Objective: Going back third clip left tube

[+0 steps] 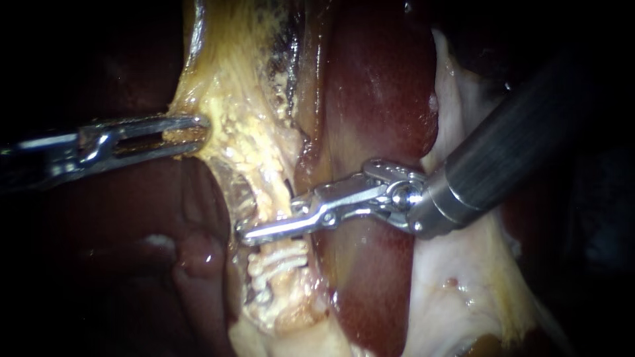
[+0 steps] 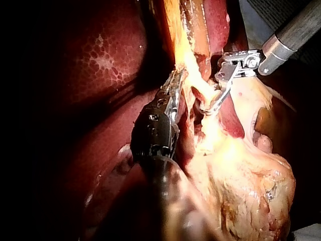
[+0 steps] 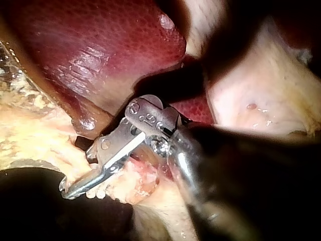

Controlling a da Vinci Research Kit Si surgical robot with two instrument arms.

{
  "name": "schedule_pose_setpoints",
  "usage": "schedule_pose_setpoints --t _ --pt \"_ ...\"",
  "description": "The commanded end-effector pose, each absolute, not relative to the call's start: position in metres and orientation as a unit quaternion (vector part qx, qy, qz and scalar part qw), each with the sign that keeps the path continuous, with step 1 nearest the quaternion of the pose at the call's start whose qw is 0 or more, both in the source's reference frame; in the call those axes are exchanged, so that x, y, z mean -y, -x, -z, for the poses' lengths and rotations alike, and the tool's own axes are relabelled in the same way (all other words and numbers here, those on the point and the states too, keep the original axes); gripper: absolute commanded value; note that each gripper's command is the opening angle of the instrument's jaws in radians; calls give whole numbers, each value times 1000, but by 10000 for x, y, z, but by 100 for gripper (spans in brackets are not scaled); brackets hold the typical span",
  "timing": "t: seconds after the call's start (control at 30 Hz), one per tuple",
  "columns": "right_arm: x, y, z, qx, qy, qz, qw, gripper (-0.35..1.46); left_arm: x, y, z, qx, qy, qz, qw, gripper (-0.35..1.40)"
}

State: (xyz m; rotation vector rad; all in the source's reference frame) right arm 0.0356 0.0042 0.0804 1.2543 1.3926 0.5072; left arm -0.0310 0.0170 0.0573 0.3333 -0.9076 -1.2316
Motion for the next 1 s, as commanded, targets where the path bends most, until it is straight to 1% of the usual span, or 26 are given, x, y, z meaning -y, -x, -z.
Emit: schedule_pose_setpoints --t 0.03,0.17,0.47,0.63,0.67,0.7,0.73,0.77,0.8,0.83,0.87,0.9,0.97,1.0 --pt "-41 -356 -806 -591 -533 -215 565 -35 -170 310 -573 409 -150 555 709 -35" --pt "-42 -356 -806 -592 -531 -218 566 -35 -169 310 -572 409 -149 555 709 -35" --pt "-41 -355 -804 -576 -501 -219 608 -35 -168 311 -573 409 -149 555 709 -35" --pt "-37 -354 -800 -572 -496 -219 615 -35 -168 311 -573 409 -149 555 709 -35" --pt "-36 -354 -799 -572 -495 -220 617 -19 -168 311 -572 409 -149 555 709 -35" --pt "-34 -353 -797 -574 -488 -228 617 10 -168 311 -572 409 -149 555 709 -35" --pt "-33 -352 -795 -575 -478 -238 620 31 -167 311 -572 409 -149 555 709 -35" --pt "-32 -352 -793 -578 -466 -249 622 46 -167 311 -572 409 -149 555 709 -35" --pt "-31 -353 -789 -581 -456 -255 625 51 -167 312 -572 409 -149 555 709 -35" --pt "-30 -353 -786 -587 -442 -252 630 55 -167 312 -572 409 -149 555 709 -35" --pt "-29 -354 -784 -598 -420 -243 638 57 -167 312 -572 409 -149 555 709 -35" --pt "-29 -354 -782 -603 -412 -235 642 59 -167 312 -572 409 -149 555 709 -35" --pt "-28 -353 -779 -610 -405 -217 645 60 -167 312 -572 409 -148 555 709 -35" --pt "-27 -351 -778 -610 -406 -217 645 60 -167 312 -572 409 -148 556 709 -35"
